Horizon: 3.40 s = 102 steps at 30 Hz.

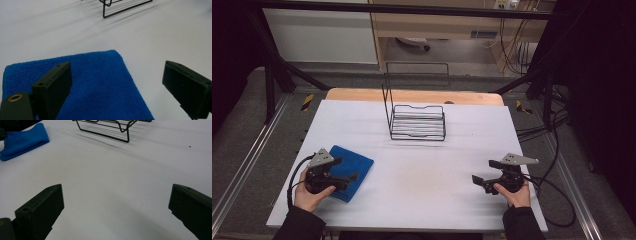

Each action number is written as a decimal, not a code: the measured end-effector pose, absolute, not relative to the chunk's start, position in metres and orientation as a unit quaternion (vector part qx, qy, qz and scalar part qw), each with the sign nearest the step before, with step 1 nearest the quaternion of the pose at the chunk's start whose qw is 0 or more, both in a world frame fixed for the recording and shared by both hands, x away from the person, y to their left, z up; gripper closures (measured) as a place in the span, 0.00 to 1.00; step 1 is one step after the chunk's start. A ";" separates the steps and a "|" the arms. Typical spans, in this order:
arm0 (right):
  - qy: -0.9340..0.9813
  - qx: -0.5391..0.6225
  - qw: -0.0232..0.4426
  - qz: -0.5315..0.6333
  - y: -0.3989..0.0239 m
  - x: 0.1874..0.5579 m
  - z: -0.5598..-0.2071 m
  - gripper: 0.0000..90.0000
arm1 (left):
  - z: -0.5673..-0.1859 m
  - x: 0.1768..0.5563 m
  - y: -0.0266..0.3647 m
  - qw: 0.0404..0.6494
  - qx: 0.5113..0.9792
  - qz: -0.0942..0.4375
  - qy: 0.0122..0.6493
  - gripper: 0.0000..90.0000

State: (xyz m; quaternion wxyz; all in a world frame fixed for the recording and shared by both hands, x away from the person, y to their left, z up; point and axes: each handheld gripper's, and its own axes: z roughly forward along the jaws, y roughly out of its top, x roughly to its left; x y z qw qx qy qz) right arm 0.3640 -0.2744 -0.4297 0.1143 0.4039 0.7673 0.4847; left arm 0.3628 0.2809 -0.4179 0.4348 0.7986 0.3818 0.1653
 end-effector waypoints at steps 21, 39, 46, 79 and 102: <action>0.774 0.405 0.116 0.473 -0.271 0.364 -0.432 0.01 | -0.417 0.352 0.274 0.420 0.809 0.159 0.378 0.17; 0.781 0.400 0.112 0.466 -0.268 0.364 -0.433 0.01 | -0.422 0.333 0.262 0.357 0.846 0.131 0.375 0.60; 0.781 0.400 0.112 0.466 -0.267 0.364 -0.434 0.01 | -0.428 0.330 0.260 0.332 0.853 0.121 0.384 0.71; 0.780 0.400 0.112 0.467 -0.268 0.364 -0.433 0.01 | -0.437 0.328 0.263 0.323 0.838 0.127 0.421 0.96; 0.782 0.402 0.108 0.464 -0.266 0.365 -0.434 0.01 | -0.415 0.338 0.241 0.400 0.798 0.091 0.442 0.96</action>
